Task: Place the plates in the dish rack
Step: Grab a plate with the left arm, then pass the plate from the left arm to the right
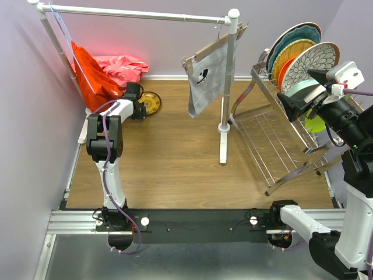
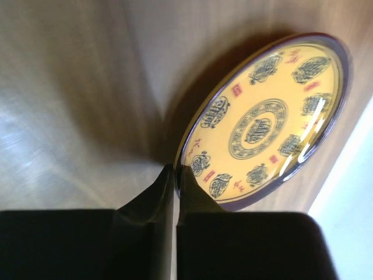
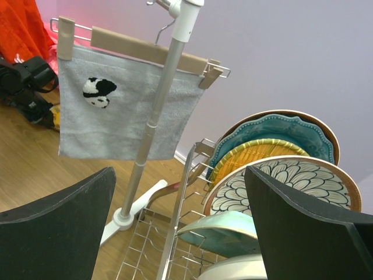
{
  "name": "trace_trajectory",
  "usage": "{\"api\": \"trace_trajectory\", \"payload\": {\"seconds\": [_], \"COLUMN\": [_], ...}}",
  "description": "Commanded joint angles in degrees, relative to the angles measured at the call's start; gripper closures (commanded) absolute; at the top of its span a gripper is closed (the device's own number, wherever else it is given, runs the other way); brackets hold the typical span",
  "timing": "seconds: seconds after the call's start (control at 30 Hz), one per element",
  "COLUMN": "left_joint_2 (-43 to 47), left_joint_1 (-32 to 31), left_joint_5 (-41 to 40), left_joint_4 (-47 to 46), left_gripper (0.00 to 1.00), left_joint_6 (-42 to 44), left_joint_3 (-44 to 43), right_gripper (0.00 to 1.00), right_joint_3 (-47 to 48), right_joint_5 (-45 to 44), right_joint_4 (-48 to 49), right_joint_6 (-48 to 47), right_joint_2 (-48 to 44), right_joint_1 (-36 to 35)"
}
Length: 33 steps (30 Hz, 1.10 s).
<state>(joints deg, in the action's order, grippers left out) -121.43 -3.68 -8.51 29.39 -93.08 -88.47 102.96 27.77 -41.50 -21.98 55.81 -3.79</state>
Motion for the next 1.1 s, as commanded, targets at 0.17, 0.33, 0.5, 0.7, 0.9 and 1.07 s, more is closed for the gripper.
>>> {"api": "trace_trajectory", "payload": {"seconds": [0.17, 0.33, 0.5, 0.7, 0.9, 1.07], "left_joint_2": [5.84, 16.62, 27.98, 43.98, 56.55, 65.6], "left_joint_1": [0.43, 0.43, -0.18, -1.15, -4.56, -11.68], "left_joint_5": [-0.81, 4.81, 15.0, 23.36, 32.57, 36.28], "left_joint_4": [-11.96, -27.14, -39.92, -46.53, -40.65, -34.23], "left_gripper": [0.99, 1.0, 1.0, 1.0, 1.0, 1.0], "left_joint_6": [5.44, 12.37, 19.59, 26.36, 35.13, 39.29], "left_joint_3": [9.09, 22.96, 39.73, 52.5, 54.81, 53.92], "right_gripper": [0.0, 0.0, 0.0, 0.0, 0.0, 0.03], "right_joint_3": [1.81, 1.54, 0.23, -1.27, -3.64, -4.34], "right_joint_5": [-1.23, -0.96, 0.18, 3.51, 14.92, 28.2], "right_joint_4": [1.24, 1.42, 1.77, 2.47, 2.21, 1.77], "right_joint_6": [-0.17, -0.17, 0.35, 2.37, 9.04, 18.8], "right_joint_2": [-1.06, -1.85, -3.34, -3.78, -2.64, 1.48], "right_joint_1": [-0.08, -0.08, -0.16, -0.08, -0.16, -0.16]}}
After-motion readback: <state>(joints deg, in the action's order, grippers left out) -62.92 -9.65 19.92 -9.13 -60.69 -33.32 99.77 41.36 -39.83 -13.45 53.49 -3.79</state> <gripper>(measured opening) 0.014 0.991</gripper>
